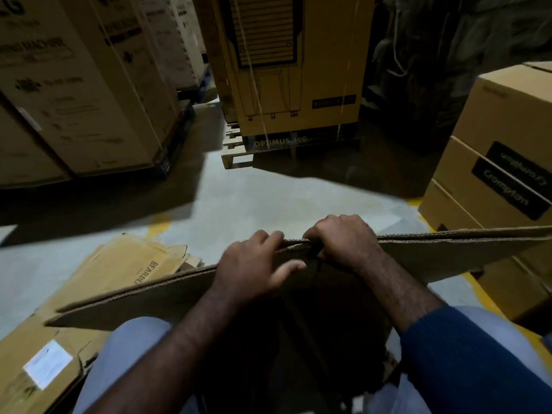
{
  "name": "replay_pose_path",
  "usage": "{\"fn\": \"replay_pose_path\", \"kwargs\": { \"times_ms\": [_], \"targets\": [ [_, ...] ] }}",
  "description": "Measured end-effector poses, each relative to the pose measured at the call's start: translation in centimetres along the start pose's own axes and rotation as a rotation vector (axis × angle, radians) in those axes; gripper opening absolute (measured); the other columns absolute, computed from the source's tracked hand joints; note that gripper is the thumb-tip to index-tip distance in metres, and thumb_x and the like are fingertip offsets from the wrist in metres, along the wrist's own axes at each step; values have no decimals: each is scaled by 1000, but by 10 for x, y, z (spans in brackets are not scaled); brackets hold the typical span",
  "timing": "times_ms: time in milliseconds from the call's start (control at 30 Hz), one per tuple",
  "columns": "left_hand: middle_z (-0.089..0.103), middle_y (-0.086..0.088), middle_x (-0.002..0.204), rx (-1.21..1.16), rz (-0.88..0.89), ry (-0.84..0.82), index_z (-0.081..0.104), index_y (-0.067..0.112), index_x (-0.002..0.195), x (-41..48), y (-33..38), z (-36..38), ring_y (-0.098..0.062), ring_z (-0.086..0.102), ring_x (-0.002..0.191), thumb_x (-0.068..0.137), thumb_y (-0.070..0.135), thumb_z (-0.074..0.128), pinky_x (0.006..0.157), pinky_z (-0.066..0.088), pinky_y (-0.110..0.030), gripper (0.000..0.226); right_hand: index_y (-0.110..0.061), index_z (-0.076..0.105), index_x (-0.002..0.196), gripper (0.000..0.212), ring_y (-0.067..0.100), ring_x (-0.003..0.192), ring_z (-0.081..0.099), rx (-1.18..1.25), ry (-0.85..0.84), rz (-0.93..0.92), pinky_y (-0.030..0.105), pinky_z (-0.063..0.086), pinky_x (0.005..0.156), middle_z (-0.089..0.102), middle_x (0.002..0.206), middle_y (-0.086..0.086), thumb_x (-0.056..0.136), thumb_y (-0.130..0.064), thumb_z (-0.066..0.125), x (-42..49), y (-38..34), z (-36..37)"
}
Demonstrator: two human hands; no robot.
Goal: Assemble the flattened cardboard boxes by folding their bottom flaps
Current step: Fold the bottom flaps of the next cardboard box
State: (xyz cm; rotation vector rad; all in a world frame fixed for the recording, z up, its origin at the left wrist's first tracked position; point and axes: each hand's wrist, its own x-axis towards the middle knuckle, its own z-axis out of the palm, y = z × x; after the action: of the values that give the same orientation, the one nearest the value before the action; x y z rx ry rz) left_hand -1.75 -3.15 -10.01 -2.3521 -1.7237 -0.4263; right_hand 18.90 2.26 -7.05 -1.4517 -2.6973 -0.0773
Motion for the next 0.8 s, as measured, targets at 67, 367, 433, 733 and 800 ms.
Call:
{"fn": "replay_pose_path", "kwargs": {
  "times_ms": [67, 367, 433, 733, 800],
  "targets": [
    [65, -2, 95, 197, 74, 45, 54, 24, 129, -1, 3, 17, -25, 63, 62, 76, 63, 70, 55, 47, -33, 68, -33, 68, 103, 19, 26, 92, 67, 3, -14, 13, 32, 36, 66, 68, 96, -1, 84, -33, 69, 2, -1, -2],
    [59, -1, 63, 204, 284, 235, 57, 15, 80, 22, -26, 27, -28, 53, 38, 80, 60, 74, 38, 34, -27, 48, -29, 71, 95, 26, 25, 85, 67, 30, 193, -82, 33, 41, 66, 69, 87, -5, 77, -46, 79, 11, 16, 11],
    [61, 1, 63, 173, 240, 259, 55, 17, 80, 27, -30, 22, -28, 55, 40, 90, 66, 53, 40, 30, -25, 50, -27, 73, 93, 35, 26, 86, 66, 51, 399, -133, 38, 44, 77, 70, 85, -5, 71, -52, 85, 13, 24, 22],
    [60, 1, 59, 139, 160, 303, 55, 18, 78, 32, -42, 13, -25, 57, 41, 93, 69, 41, 41, 31, -24, 55, -33, 65, 129, 82, 33, 118, 39, 64, 740, 157, 46, 39, 91, 44, 139, 9, 60, -76, 79, 23, 17, 39],
    [60, 0, 58, 141, 150, 315, 54, 18, 76, 32, -43, 12, -25, 56, 40, 93, 68, 44, 44, 27, -23, 54, -29, 63, 129, 87, 31, 112, 48, 171, 736, 172, 45, 54, 78, 41, 135, 8, 55, -65, 90, 24, 12, 41]
  ]
}}
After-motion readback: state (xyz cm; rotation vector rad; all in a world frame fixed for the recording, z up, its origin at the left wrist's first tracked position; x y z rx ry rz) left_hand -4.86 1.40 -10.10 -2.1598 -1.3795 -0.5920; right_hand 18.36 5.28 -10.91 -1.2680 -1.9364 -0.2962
